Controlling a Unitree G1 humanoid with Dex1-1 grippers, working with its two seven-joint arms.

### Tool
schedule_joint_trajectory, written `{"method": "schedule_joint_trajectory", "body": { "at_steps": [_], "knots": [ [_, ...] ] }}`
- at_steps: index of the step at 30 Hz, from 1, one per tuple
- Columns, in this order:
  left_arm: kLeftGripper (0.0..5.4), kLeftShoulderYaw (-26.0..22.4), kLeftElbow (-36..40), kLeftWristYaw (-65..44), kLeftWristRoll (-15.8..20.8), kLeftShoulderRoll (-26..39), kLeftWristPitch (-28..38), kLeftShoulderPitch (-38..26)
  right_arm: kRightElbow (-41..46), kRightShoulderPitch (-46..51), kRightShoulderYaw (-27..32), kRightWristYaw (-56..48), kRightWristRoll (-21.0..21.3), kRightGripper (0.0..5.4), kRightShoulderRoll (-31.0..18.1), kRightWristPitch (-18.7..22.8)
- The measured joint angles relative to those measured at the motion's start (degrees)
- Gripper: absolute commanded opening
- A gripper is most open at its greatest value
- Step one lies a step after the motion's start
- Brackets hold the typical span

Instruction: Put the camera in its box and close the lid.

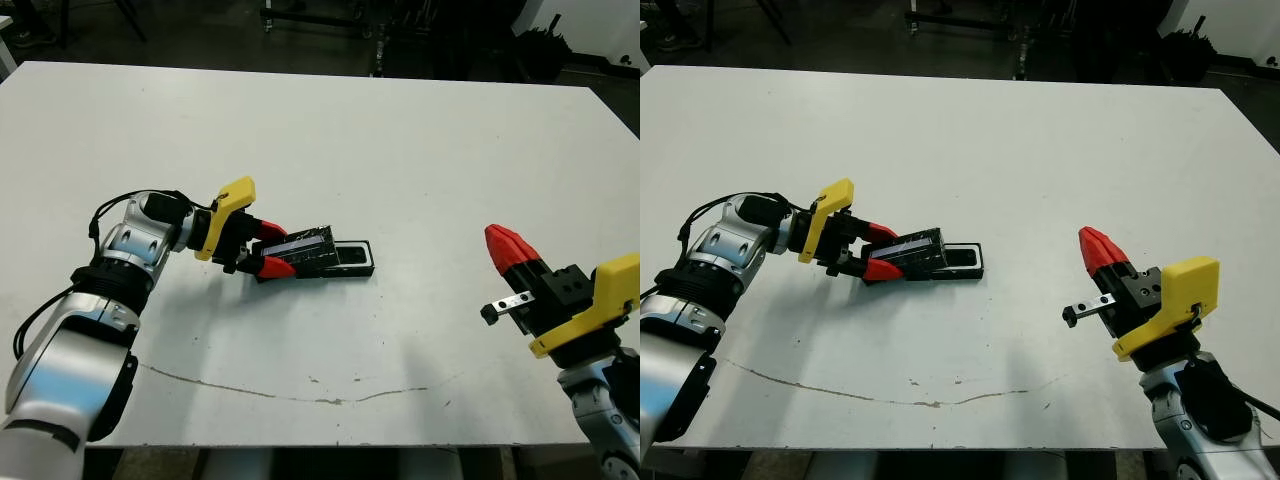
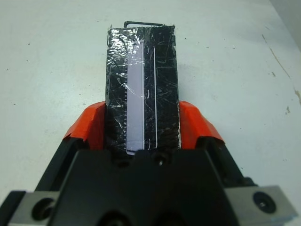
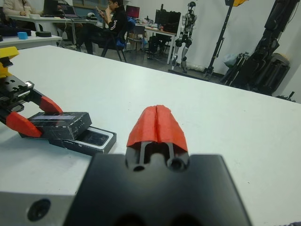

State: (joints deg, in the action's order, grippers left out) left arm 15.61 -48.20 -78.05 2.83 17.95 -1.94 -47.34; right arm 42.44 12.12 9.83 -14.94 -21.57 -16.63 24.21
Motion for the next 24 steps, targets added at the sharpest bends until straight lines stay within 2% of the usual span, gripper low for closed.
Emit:
{"method": "schedule_joint_trajectory", "body": {
  "at_steps": [14, 24],
  "knots": [
    [3.15, 2.5, -8.1, 6.2, -4.1, -8.4, 7.4, -4.0, 0.7, 0.3, 0.6, -0.1, -1.5, 0.0, -0.7, 0.0],
    [3.15, 3.1, -15.3, 8.0, -7.1, -12.4, 7.3, -8.1, 0.8, 1.7, 1.4, -0.1, -1.9, 0.0, -0.9, 0.0]
  ]
}}
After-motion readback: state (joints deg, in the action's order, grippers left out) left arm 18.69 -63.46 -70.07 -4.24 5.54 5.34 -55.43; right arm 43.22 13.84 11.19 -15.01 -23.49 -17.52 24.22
